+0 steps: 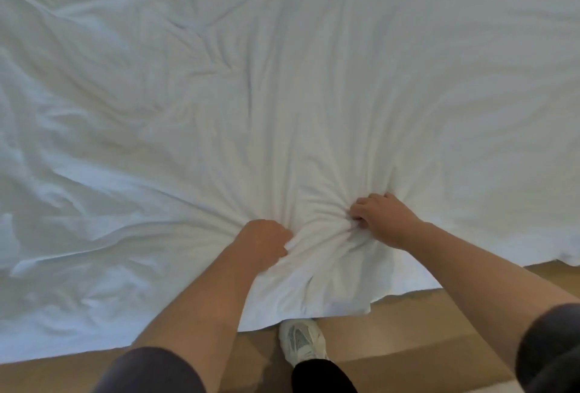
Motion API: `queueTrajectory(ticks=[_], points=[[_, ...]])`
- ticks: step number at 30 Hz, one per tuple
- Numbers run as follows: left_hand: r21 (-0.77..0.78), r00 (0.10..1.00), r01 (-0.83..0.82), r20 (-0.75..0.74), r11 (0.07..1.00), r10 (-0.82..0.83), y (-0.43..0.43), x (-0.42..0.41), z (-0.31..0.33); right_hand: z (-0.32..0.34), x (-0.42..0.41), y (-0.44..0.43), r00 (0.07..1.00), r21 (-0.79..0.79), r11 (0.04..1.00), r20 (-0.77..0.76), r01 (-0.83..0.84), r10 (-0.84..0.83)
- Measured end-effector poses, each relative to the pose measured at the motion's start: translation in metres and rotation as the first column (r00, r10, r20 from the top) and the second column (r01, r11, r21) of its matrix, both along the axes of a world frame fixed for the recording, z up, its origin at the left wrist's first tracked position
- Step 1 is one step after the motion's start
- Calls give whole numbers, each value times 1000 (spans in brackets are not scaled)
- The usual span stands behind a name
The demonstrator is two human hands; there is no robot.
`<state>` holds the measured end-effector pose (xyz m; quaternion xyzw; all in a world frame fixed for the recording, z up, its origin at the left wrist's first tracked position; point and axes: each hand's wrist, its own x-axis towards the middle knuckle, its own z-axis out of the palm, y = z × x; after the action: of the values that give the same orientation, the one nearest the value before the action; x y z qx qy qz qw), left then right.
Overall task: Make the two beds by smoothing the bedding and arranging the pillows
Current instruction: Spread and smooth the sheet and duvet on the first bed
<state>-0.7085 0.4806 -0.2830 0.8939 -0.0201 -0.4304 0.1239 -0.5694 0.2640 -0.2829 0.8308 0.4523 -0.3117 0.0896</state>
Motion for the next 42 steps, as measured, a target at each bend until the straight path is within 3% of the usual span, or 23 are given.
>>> queueTrajectory(ticks=[3, 5, 7, 9, 11, 13, 15, 16, 20, 22, 24, 27, 29, 31, 33, 36, 38, 40, 42], points=[[68, 999, 50, 19, 996, -51, -18, -1, 12, 25, 4, -12, 996, -36, 999, -90, 2, -5], [189, 947, -18, 317, 982, -44, -28, -14, 16, 28, -5, -20, 998, 81, 995, -5, 59, -59], [143, 887, -60, 461, 988, -13, -38, -36, 17, 28, -24, -35, 978, 214, 966, 118, 145, -173], [73, 861, -9, 508, 997, -29, -50, -74, 12, 24, -57, -59, 957, 263, 947, 172, 185, -235], [77, 897, 20, 440, 997, -52, -56, -108, 9, 15, -94, -86, 969, 196, 969, 162, 153, -186], [227, 965, -3, 257, 974, -57, -54, -131, 0, 4, -118, -104, 987, 2, 992, 108, 124, -123], [355, 989, 4, 139, 935, -57, -50, -139, -10, -7, -124, -104, 982, -138, 982, 160, 127, -104], [362, 991, -3, 124, 932, -45, -48, -136, -13, -12, -119, -96, 970, -134, 979, 210, 155, -125], [226, 946, -58, 323, 972, -19, -45, -107, -24, -16, -88, -44, 912, 87, 944, 243, 319, -330], [93, 979, -148, 157, 985, 132, -41, -92, -13, -2, -72, -33, 920, 28, 942, 210, 334, -332], [57, 971, -233, -52, 971, 235, -33, -80, 5, 21, -58, -34, 953, -101, 952, 128, 288, -275], [6, 922, -223, -324, 975, 213, -20, -58, 56, 71, -33, -33, 962, -387, 903, -115, 187, -249], [14, 899, -201, -394, 980, 190, -3, -31, 93, 107, -6, -23, 945, -522, 843, -196, 126, -262], [50, 923, -228, -305, 972, 232, 25, 10, 128, 145, 30, -4, 947, -503, 842, -124, 197, -296], [129, 944, -326, -17, 937, 330, 61, 62, 162, 179, 76, 24, 942, -285, 898, 120, 335, -313], [388, 862, -402, 467, 830, 199, 103, 139, 200, 214, 147, 71, 801, 19, 949, 531, 315, -276], [358, 755, -536, 609, 764, 244, 114, 177, 205, 212, 183, 96, 729, 174, 886, 512, 430, -454], [180, 579, -725, 682, 665, 447, 115, 204, 195, 194, 206, 111, 636, 338, 713, 323, 614, -701], [-6, 361, -846, 730, 533, 581, 120, 233, 181, 176, 232, 121, 521, 484, 511, 127, 710, -844]])
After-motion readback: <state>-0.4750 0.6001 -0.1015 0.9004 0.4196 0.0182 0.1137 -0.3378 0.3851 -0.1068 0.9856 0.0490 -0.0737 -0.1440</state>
